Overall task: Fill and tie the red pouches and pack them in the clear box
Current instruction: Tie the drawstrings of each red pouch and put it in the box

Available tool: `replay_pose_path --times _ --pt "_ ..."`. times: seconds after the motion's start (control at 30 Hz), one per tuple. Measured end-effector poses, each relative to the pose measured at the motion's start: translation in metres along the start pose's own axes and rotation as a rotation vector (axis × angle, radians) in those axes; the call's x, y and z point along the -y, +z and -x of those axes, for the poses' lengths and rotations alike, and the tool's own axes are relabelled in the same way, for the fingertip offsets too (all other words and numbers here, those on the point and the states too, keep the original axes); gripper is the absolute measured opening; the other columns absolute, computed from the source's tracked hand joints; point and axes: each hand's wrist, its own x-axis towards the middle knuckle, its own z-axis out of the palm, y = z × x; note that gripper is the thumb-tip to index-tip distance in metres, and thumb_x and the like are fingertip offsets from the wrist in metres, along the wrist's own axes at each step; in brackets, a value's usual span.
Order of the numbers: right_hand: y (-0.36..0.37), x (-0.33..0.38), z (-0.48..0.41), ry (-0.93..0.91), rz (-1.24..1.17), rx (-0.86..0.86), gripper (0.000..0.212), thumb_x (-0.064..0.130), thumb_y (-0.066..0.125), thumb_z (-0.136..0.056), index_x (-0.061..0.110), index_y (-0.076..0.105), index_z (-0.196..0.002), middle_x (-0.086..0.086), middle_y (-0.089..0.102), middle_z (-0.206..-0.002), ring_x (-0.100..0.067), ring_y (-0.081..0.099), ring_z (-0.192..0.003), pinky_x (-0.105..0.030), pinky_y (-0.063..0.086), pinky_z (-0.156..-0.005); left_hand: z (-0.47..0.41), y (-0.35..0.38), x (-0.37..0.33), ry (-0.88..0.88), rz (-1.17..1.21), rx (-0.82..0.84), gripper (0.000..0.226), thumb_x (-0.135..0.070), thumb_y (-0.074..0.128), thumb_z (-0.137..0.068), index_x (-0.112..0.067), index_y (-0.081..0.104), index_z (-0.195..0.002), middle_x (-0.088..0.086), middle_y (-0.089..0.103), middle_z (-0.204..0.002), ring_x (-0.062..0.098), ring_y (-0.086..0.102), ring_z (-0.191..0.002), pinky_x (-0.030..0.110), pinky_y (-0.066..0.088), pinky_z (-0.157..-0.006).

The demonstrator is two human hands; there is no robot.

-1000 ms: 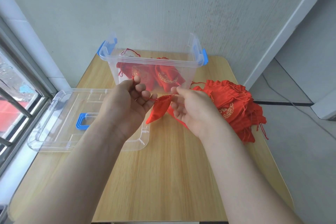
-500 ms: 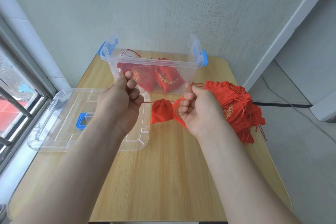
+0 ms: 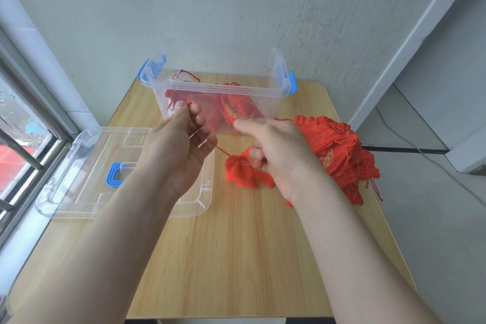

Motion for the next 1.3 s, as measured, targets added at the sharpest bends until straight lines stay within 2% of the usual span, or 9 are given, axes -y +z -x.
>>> replay_pose_path --times 0.1,0.27,0.43,0.63,0.77,0.87,0.93,1.03,1.3 --pt "0.004 -0.003 0.009 -0.063 0.274 0.128 0.007 0.025 0.081 -0.090 0.020 0.080 -0.084 0.012 0.061 -0.056 -0.003 0.055 -0.049 -0.017 0.045 -0.057 0.007 0.003 -0.001 0.048 -0.134 0.016 0.043 -0.037 0.054 -0.111 -0.027 0.074 -0.074 -0.007 0.067 -0.081 0.017 0.063 -0.084 0.036 0.055 -0.088" --pt "0.007 -0.011 0.006 -0.151 0.329 0.154 0.010 0.030 0.081 -0.091 0.021 0.083 -0.086 0.010 0.066 -0.065 -0.007 0.062 -0.064 -0.030 0.050 -0.072 0.012 0.007 0.000 0.079 -0.236 0.088 0.040 -0.044 0.053 -0.109 -0.029 0.079 -0.083 -0.006 0.068 -0.090 0.016 0.066 -0.091 0.032 0.054 -0.086" --pt "0.006 -0.008 0.004 -0.172 0.132 0.155 0.012 0.019 0.068 -0.104 0.015 0.077 -0.096 0.018 0.054 -0.047 0.002 0.051 -0.042 -0.013 0.042 -0.054 0.016 0.011 0.006 0.045 -0.304 0.160 0.035 -0.030 0.049 -0.113 -0.009 0.076 -0.114 0.010 0.077 -0.100 0.027 0.074 -0.089 0.045 0.059 -0.090" --pt "0.009 -0.011 -0.005 -0.147 -0.021 -0.024 0.011 0.026 0.074 -0.100 0.016 0.080 -0.101 0.002 0.080 -0.083 -0.006 0.069 -0.063 -0.018 0.049 -0.057 0.018 0.013 0.010 -0.040 -0.417 0.194 0.023 -0.007 0.053 -0.101 -0.001 0.074 -0.095 0.015 0.076 -0.089 0.027 0.072 -0.083 0.043 0.056 -0.087" --pt "0.007 -0.013 -0.007 -0.161 -0.019 -0.054 0.010 0.025 0.076 -0.098 0.017 0.082 -0.102 0.004 0.076 -0.079 -0.004 0.065 -0.062 -0.019 0.050 -0.062 0.021 0.012 0.011 0.013 -0.563 0.301 0.021 -0.008 0.063 -0.100 0.008 0.076 -0.099 0.018 0.078 -0.093 0.025 0.074 -0.087 0.042 0.059 -0.091" --pt "0.005 -0.013 -0.007 -0.149 -0.050 -0.055 0.008 0.021 0.075 -0.099 0.016 0.081 -0.099 0.003 0.070 -0.073 -0.002 0.054 -0.050 -0.018 0.044 -0.053 0.021 0.008 0.011 0.092 -0.668 0.316 0.028 -0.022 0.071 -0.096 0.004 0.078 -0.099 0.029 0.076 -0.103 0.045 0.073 -0.103 0.060 0.053 -0.107" --pt "0.000 -0.012 -0.010 -0.111 -0.047 -0.103 0.010 0.022 0.073 -0.099 0.018 0.081 -0.094 0.001 0.062 -0.073 -0.008 0.046 -0.050 -0.022 0.040 -0.051 0.020 0.007 0.009 0.111 -0.672 0.238 0.025 -0.023 0.072 -0.093 0.001 0.078 -0.098 0.026 0.078 -0.099 0.040 0.076 -0.093 0.056 0.060 -0.096" --pt "-0.004 -0.012 -0.014 -0.057 -0.086 -0.157 0.020 0.020 0.067 -0.100 0.017 0.080 -0.085 0.005 0.053 -0.060 -0.015 0.040 -0.055 -0.028 0.035 -0.053 0.019 0.007 0.006 0.124 -0.665 0.125 0.015 -0.013 0.069 -0.097 -0.003 0.080 -0.094 0.003 0.080 -0.082 0.005 0.069 -0.062 0.022 0.056 -0.066" --pt "-0.001 -0.010 -0.012 0.025 -0.053 -0.133 0.027 0.024 0.055 -0.106 0.015 0.075 -0.091 0.007 0.046 -0.049 -0.014 0.049 -0.048 -0.026 0.042 -0.048 0.018 0.007 0.005 -0.053 -0.317 0.149 0.014 -0.002 0.057 -0.106 0.006 0.069 -0.106 0.022 0.078 -0.104 0.021 0.077 -0.080 0.027 0.064 -0.071"
